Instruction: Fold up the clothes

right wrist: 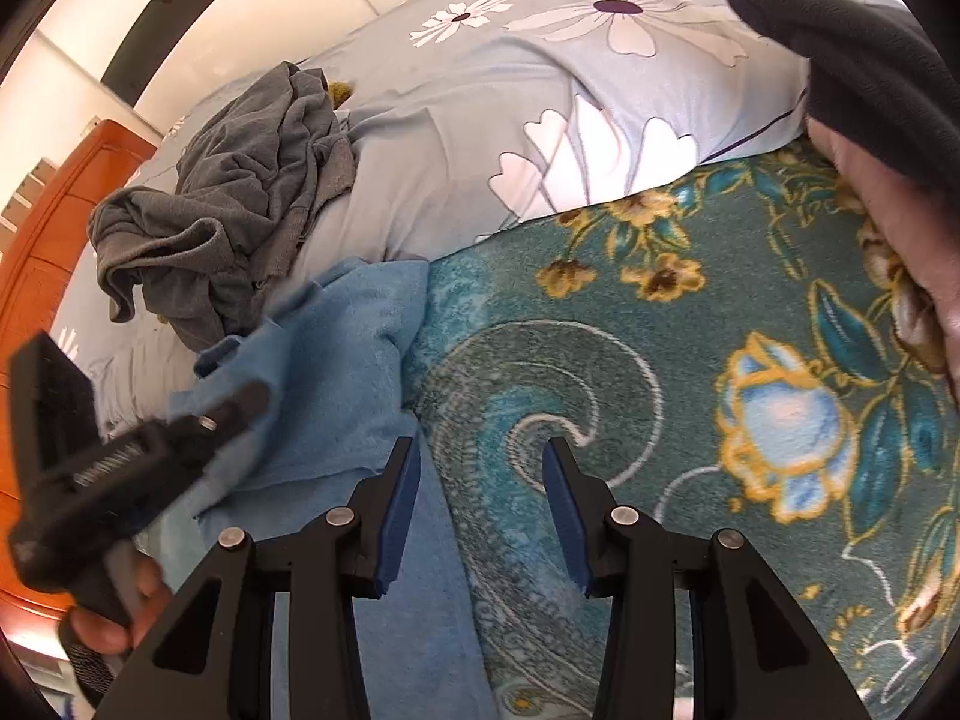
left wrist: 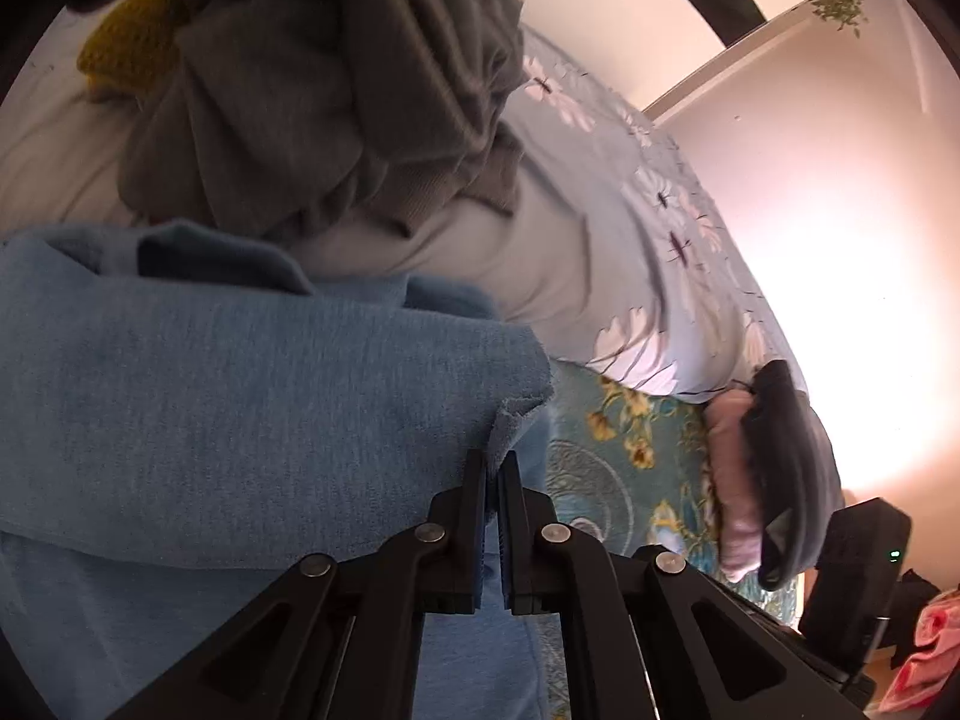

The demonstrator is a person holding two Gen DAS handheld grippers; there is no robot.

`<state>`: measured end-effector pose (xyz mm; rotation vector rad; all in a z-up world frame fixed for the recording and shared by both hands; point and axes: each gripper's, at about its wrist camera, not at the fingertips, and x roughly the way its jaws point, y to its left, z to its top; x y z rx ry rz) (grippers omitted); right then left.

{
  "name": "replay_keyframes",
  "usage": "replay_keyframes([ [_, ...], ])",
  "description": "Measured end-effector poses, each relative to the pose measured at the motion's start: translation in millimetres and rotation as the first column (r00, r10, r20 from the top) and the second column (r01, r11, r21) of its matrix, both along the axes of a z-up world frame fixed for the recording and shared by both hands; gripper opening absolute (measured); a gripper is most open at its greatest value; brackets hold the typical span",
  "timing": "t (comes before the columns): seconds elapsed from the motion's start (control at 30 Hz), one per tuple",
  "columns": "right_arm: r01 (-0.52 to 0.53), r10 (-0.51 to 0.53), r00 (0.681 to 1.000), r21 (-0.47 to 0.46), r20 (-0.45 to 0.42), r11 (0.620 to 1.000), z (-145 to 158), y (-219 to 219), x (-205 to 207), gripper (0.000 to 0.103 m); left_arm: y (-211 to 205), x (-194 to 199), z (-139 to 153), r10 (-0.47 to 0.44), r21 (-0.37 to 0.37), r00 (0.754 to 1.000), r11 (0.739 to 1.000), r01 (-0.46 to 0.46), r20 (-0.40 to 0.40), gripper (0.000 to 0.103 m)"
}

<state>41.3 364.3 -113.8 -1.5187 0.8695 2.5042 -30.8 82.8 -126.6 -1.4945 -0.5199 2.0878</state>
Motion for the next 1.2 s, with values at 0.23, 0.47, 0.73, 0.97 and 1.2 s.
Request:
replay_keyframes([
  [0.23, -0.038, 0.031, 0.997, -0.119, -0.065, 0.992, -6, -13, -29, 0.044, -21, 8, -18, -0.003, 0.031, 0.996, 1.0, 0.0, 0.084, 0.055],
  [0.47, -0.128, 0.123, 0.991, -0.131, -0.046, 0.983, -21, -45, -71, 0.044, -95, 18, -4, 0.132, -0.035, 0.991, 0.991, -0.131, 0.031, 0.057],
  [0.73, -0.139, 0.138, 0.99, -0.132, -0.017, 0.981, -27, -52, -96, 0.046, -222, -13, -3, 0.43, -0.088, 0.902, 0.9, -0.426, 0.033, 0.058],
  [0.97, -0.252, 0.251, 0.968, -0.06, -0.02, 0.966, -10, -74, -92, 0.046, -249, -73, -11, 0.432, -0.137, 0.899, 0.897, -0.42, 0.077, 0.058],
  [1.2, -0.234, 0.235, 0.972, -0.049, -0.001, 0.971, -18, -72, -103, 0.046, -223, -100, -28, 0.342, -0.272, 0.934, 0.913, -0.305, 0.1, 0.054],
])
